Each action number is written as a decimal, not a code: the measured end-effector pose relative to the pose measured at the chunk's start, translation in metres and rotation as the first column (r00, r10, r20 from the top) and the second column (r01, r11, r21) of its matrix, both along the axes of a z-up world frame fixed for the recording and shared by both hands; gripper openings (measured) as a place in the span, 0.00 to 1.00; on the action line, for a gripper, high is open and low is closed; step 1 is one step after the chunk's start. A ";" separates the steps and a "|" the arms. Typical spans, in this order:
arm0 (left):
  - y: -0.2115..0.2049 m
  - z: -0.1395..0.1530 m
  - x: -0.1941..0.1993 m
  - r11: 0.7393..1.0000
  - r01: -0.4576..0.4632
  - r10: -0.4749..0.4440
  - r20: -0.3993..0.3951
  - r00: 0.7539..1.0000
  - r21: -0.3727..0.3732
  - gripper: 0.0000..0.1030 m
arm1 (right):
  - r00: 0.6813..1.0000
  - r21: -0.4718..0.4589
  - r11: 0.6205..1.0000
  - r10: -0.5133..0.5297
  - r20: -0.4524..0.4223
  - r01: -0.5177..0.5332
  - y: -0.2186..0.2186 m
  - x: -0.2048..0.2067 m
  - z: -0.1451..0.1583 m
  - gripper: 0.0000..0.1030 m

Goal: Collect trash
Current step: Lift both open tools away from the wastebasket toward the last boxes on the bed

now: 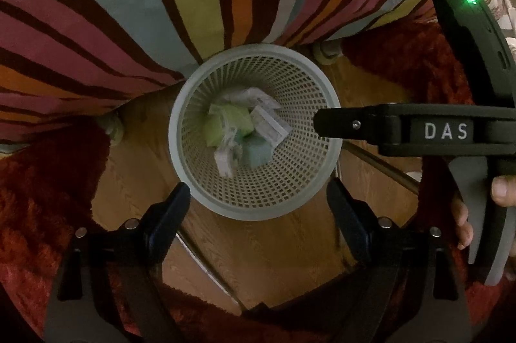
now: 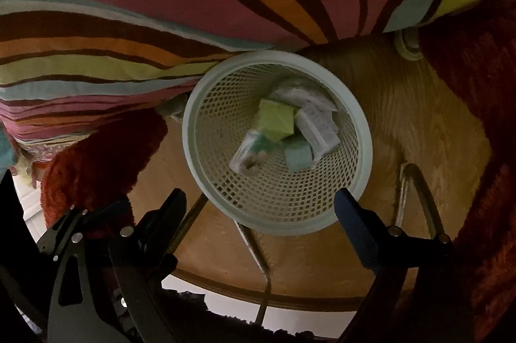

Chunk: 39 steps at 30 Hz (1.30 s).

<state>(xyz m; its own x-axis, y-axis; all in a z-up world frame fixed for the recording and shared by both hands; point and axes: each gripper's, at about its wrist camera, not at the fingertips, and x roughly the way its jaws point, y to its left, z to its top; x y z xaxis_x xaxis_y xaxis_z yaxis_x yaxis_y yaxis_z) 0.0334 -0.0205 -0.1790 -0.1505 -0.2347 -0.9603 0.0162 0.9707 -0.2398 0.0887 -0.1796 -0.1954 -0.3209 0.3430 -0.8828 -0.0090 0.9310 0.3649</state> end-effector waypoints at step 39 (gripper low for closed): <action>0.083 0.210 0.241 0.800 -0.581 0.555 0.550 0.624 -0.149 0.82 | 0.379 -0.094 0.981 0.152 0.913 -0.167 0.021 0.212 0.222 0.86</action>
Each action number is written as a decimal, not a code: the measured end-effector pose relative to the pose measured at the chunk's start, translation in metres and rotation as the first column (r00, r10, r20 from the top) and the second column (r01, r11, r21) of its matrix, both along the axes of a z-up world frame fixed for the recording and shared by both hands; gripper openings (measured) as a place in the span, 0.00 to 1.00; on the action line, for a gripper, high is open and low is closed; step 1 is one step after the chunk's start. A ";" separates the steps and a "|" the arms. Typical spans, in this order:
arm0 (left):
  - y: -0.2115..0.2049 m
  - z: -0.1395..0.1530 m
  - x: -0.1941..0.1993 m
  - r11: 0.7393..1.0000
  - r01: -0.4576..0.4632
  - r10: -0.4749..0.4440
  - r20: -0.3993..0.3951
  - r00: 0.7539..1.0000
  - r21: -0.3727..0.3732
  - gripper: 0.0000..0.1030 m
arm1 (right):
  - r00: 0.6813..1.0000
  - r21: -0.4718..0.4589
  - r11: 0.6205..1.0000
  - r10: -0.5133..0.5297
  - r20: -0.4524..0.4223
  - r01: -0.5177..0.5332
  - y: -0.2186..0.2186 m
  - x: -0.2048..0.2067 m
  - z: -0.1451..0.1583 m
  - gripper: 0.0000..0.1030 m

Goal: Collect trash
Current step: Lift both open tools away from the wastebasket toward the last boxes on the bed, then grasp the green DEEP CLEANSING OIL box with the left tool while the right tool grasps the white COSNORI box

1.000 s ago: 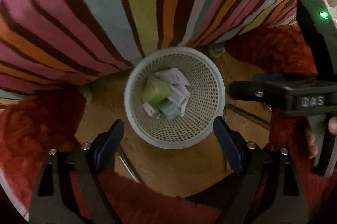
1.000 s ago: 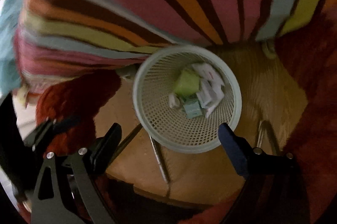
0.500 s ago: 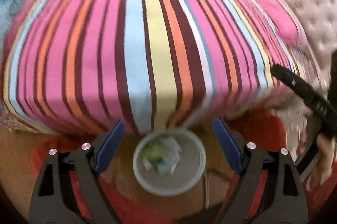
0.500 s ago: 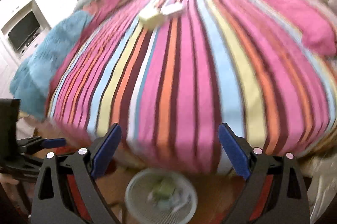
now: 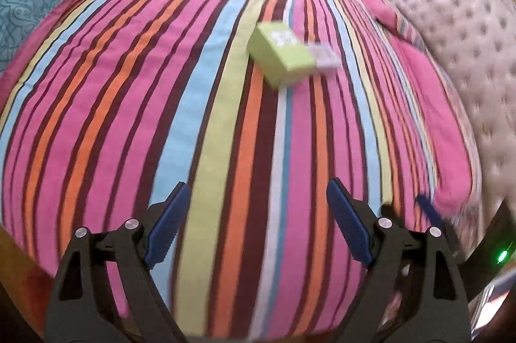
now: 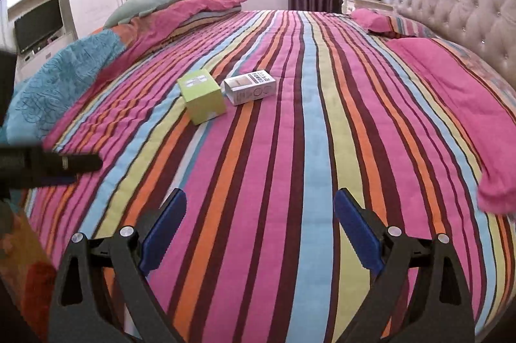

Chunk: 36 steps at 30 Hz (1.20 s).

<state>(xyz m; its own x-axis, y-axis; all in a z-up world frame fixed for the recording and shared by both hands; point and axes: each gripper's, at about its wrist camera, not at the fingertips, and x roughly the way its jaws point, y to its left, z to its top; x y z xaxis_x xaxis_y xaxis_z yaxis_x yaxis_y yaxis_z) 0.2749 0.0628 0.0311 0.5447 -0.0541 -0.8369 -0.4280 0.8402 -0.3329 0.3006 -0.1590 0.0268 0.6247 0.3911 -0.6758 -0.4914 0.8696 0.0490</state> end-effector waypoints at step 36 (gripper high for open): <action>0.035 -0.054 0.176 0.968 -0.249 0.244 -0.091 0.965 -0.043 0.82 | 0.983 -0.131 0.975 0.180 -0.030 -0.182 0.077 0.151 -0.034 0.86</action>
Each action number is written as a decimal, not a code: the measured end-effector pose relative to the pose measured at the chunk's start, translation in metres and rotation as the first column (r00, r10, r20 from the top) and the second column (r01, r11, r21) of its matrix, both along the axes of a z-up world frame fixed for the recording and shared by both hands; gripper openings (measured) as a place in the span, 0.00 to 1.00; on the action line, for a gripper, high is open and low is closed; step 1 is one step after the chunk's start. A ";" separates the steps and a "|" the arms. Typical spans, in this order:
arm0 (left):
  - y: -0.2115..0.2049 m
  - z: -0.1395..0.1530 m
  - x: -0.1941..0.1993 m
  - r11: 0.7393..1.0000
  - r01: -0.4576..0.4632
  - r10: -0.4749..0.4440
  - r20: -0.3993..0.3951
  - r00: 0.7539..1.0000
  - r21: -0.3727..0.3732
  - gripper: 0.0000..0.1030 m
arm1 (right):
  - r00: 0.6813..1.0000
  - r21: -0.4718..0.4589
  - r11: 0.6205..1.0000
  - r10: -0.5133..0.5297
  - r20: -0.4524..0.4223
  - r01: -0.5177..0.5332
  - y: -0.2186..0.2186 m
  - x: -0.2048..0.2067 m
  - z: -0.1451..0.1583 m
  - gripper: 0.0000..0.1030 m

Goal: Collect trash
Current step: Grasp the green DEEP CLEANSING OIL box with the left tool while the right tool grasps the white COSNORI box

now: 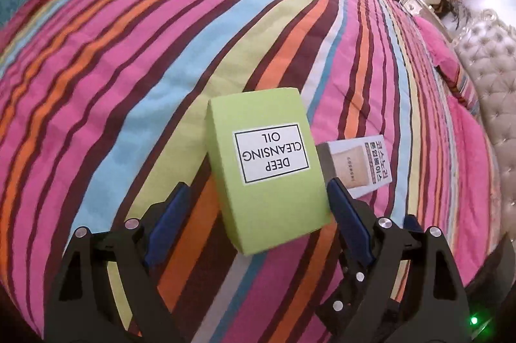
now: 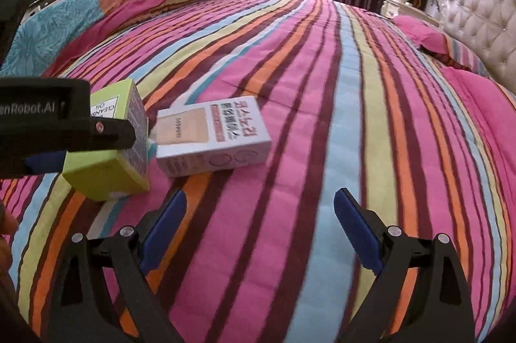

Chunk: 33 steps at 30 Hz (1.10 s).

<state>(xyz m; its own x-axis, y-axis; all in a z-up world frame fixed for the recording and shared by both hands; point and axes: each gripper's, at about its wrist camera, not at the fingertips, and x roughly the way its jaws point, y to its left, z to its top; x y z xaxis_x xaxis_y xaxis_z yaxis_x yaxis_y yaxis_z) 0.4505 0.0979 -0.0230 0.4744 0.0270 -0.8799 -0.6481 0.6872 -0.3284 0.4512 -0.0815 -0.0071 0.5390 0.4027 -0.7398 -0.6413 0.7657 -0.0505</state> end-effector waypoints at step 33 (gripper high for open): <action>0.033 0.000 -0.001 0.970 0.154 -0.161 0.019 0.987 0.189 0.70 | 0.987 0.034 0.994 -0.099 -0.124 0.104 0.052 0.033 -0.009 0.73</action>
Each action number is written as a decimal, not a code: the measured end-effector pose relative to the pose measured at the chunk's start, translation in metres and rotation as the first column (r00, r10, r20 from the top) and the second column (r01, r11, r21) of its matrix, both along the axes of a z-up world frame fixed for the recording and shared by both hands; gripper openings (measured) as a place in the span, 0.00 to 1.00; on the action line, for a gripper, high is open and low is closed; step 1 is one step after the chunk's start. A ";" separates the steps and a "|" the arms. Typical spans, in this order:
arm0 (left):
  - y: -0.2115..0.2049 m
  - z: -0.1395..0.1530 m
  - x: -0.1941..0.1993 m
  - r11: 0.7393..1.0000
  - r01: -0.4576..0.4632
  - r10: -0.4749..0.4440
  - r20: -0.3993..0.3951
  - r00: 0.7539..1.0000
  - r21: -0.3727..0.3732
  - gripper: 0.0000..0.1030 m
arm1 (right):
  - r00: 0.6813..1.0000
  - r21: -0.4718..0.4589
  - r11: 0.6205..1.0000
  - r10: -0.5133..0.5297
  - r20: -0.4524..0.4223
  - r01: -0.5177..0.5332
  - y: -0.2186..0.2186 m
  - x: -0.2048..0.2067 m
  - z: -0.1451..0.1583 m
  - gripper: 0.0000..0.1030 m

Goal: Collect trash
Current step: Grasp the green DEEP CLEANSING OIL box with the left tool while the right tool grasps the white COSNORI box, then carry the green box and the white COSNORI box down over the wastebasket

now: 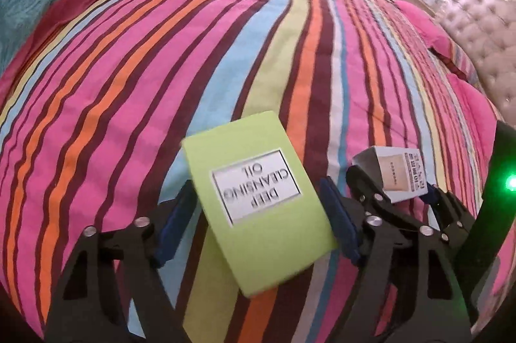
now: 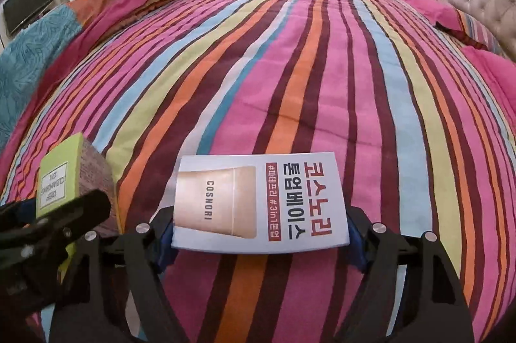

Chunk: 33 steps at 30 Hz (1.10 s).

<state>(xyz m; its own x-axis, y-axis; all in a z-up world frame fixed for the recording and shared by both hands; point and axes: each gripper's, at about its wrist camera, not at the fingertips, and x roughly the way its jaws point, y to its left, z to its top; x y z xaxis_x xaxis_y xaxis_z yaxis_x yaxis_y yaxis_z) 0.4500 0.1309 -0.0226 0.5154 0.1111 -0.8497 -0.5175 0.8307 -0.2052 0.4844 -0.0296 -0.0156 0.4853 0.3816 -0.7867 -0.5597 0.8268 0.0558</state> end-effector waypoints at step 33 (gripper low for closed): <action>-0.075 0.070 -0.219 0.934 0.347 -0.354 0.085 0.931 0.088 0.60 | 0.984 0.227 0.964 -0.104 -0.144 0.135 -0.120 -0.212 0.051 0.73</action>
<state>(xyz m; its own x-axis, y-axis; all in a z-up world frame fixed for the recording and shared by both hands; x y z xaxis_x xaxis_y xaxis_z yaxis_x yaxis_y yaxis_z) 0.2310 0.0561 0.0472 0.6124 -0.0346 -0.7898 -0.1709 0.9696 -0.1749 0.2724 -0.1501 0.0351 0.4385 0.5090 -0.7407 -0.4327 0.8419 0.3224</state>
